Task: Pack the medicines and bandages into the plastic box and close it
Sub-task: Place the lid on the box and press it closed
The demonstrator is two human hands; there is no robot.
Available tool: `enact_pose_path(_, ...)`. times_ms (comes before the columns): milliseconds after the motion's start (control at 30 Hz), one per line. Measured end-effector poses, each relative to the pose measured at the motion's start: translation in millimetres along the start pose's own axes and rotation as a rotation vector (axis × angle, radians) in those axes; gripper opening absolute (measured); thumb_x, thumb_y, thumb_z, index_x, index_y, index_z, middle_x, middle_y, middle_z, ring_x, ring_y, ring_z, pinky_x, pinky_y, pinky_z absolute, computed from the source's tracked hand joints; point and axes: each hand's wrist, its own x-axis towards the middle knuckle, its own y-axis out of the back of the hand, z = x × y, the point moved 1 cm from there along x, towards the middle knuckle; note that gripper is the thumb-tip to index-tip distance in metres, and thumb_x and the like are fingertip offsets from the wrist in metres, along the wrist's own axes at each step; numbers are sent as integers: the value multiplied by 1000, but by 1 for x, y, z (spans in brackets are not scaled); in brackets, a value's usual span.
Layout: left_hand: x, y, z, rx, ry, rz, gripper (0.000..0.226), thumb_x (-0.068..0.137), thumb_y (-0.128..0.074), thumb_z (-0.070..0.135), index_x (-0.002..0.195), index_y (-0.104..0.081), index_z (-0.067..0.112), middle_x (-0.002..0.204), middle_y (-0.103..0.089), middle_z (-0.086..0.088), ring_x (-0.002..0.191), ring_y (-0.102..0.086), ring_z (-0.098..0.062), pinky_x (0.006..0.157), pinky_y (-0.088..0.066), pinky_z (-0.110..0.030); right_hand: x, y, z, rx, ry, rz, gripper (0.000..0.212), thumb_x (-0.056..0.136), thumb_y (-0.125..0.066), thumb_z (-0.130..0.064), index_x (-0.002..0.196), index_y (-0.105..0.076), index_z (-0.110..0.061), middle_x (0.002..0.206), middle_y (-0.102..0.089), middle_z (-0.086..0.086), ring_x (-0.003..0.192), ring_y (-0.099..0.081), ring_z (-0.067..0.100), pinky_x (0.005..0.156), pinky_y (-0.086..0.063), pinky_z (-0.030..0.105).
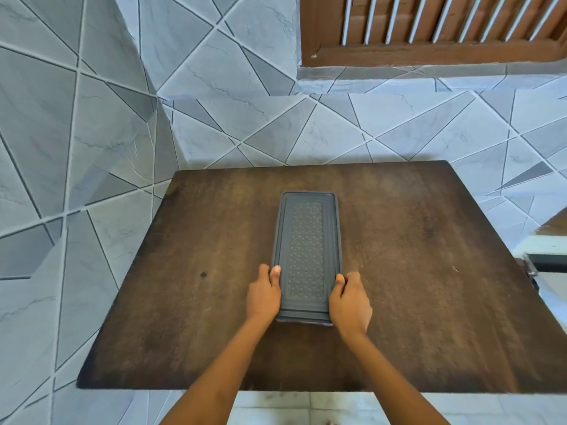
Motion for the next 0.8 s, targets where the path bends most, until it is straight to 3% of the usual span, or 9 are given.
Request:
enact_pose_path(267,3,3,0,72,78,-63,36,98,-29,42,93,-43,9,102,-62,-24,97,-59,-39,81,-46,-43,1,-1,2,44,-48,-44,20,97,-36,-27,84,-38,-11,80,-54,9,73,-54,28,65,-37,34)
enact_pose_path(367,19,7,6,-89,105,-83,27,96,-41,37,87,-47,12,103,-63,-20,95,-59,-32,83,-46,-41,15,1,0,219,-86,-124,19,97,-38,-26,88,-43,-9,89,-56,10,79,-53,25,69,-38,33)
enact_pose_path(534,65,12,30,-320,112,-42,27,96,-48,24,104,-64,4,112,-65,-16,104,-58,-28,85,-43,-32,68,2,-17,321,-102,-165,28,96,-42,-24,109,-54,-3,113,-58,16,99,-54,28,82,-42,36)
enact_pose_path(700,112,9,53,-375,147,-24,28,94,-52,22,110,-65,2,118,-65,-15,111,-57,-27,88,-42,-29,121,-2,-33,376,-120,-195,31,95,-48,-23,113,-57,0,112,-63,17,104,-57,28,78,-38,26)
enact_pose_path(801,128,4,56,-408,173,-39,26,93,-54,25,102,-66,4,107,-66,-12,105,-58,-25,85,-42,-31,142,-8,-39,432,-136,-172,31,93,-51,-25,109,-59,0,104,-63,13,98,-57,24,80,-40,27)
